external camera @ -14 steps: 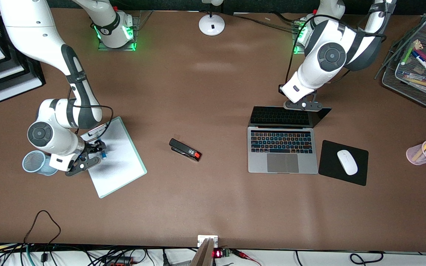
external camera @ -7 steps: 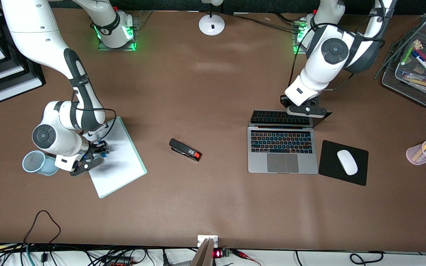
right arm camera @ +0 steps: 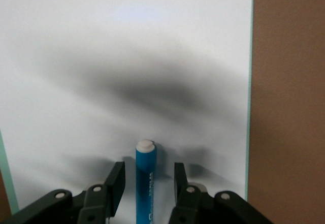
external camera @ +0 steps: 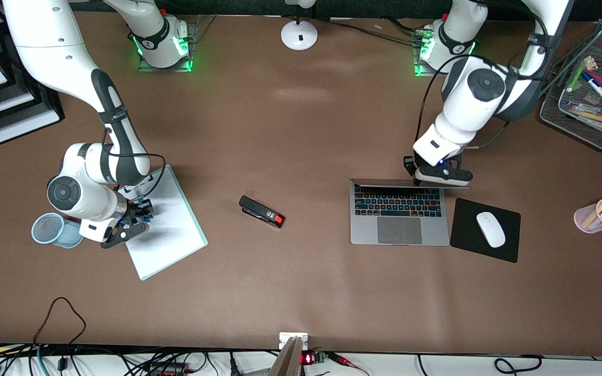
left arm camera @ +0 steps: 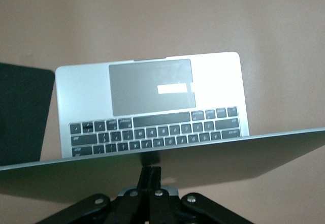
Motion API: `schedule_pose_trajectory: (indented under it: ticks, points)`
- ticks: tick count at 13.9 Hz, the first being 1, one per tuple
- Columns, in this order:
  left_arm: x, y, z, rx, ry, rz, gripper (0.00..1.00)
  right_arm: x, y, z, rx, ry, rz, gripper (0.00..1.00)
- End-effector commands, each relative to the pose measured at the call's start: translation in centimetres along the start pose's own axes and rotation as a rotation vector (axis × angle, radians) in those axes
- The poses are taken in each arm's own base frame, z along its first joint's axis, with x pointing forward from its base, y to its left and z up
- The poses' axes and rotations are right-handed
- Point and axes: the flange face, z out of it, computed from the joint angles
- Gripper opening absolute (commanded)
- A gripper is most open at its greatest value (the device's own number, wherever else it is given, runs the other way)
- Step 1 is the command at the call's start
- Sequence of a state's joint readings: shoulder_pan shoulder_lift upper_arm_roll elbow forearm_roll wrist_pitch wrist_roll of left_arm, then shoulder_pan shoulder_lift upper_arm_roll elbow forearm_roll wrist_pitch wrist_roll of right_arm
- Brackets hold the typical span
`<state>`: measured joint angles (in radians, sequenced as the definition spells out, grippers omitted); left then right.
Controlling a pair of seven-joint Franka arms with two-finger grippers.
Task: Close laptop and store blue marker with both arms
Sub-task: 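Push the laptop lid down with the left gripper while the right gripper holds the marker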
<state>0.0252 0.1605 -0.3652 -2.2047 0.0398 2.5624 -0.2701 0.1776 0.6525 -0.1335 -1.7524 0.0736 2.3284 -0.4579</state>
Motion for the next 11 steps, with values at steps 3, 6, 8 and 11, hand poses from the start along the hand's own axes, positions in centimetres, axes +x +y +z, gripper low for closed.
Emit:
schedule_pose_trajectory:
  ticks: [3, 6, 8, 11]
  points:
    - [3.9, -0.8, 2.4, -0.037, 0.037, -0.002, 0.0, 0.2, -0.1, 0.6, 0.007, 0.009, 0.001, 0.43]
    - [5.2, -1.4, 3.7, -0.021, 0.057, 0.033, 0.0, 0.3, -0.3, 0.6, 0.007, 0.009, -0.002, 0.42]
    - [6.2, -1.5, 4.7, -0.03, 0.057, 0.031, 0.0, 0.3, -0.2, 0.6, 0.005, 0.009, -0.003, 0.4]
    - [7.9, -1.5, 6.1, -0.037, 0.065, 0.04, 0.0, 0.5, -0.3, 0.7, 0.004, 0.011, -0.005, 0.38]
